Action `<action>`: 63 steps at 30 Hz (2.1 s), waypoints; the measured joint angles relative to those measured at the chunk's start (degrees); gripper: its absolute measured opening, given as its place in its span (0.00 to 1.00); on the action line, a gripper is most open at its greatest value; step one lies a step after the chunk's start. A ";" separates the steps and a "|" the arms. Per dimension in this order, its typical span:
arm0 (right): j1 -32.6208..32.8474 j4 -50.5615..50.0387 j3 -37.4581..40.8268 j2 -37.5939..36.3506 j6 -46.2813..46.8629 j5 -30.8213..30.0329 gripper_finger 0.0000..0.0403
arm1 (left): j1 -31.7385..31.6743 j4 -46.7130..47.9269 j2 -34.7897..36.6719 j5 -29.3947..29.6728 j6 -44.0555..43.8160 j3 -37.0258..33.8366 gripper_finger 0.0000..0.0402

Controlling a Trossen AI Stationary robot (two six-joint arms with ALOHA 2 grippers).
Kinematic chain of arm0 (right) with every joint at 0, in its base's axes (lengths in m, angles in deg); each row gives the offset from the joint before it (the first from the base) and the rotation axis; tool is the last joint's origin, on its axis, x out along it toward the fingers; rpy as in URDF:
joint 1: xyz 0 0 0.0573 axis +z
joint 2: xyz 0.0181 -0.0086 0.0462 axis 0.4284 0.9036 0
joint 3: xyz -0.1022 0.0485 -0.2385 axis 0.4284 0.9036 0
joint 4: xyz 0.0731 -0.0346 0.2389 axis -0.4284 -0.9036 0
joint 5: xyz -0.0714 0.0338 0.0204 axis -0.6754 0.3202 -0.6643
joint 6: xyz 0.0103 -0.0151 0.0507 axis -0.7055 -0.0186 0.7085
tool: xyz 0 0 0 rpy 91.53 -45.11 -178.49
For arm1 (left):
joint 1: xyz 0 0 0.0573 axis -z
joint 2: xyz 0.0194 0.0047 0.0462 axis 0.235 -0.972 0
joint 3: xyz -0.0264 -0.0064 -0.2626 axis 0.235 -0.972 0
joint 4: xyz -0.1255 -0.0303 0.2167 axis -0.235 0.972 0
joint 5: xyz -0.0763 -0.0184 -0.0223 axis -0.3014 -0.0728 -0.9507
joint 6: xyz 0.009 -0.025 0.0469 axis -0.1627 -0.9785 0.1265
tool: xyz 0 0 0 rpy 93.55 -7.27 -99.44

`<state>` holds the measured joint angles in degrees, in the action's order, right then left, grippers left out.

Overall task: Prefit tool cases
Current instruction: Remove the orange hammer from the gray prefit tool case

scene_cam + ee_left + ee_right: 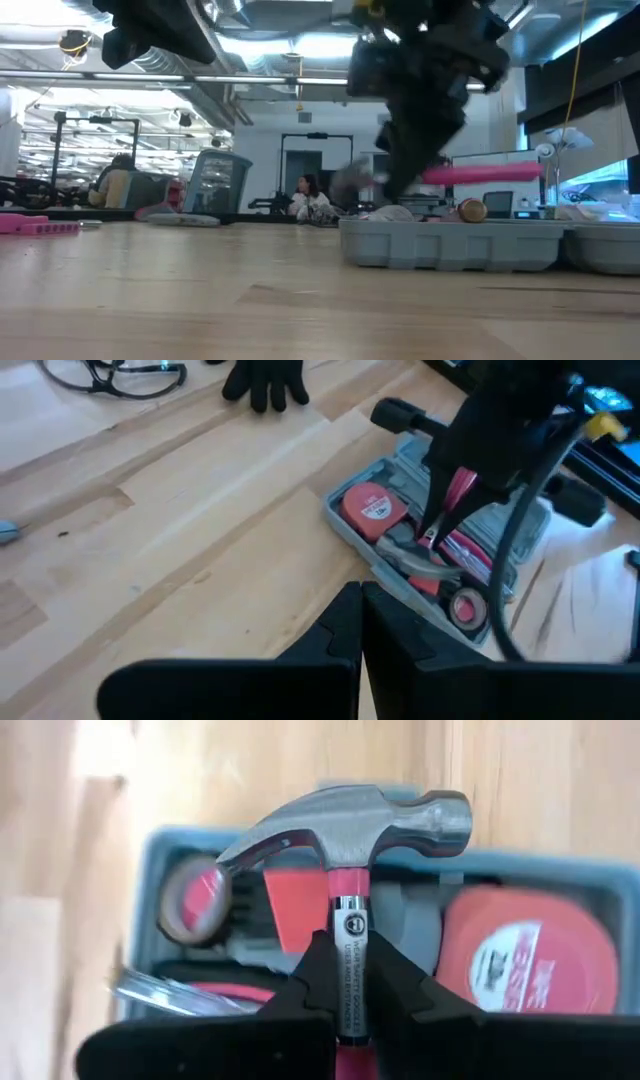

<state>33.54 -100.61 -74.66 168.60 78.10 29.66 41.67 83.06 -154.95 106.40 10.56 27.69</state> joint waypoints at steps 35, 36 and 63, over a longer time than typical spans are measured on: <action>-14.26 39.23 -5.52 17.76 51.31 -5.42 0.05 | 5.58 13.36 0.33 0.62 -8.81 0.00 0.00; -13.95 39.19 -5.52 18.11 52.40 -6.08 0.05 | 5.37 13.34 0.33 0.61 -8.79 0.00 0.00; -15.77 36.04 -5.52 17.00 45.76 -7.53 0.28 | 3.11 15.05 0.28 0.61 -7.62 0.00 0.00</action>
<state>17.76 -64.56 -80.18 185.61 123.86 22.13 44.77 98.11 -154.66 107.01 2.94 27.69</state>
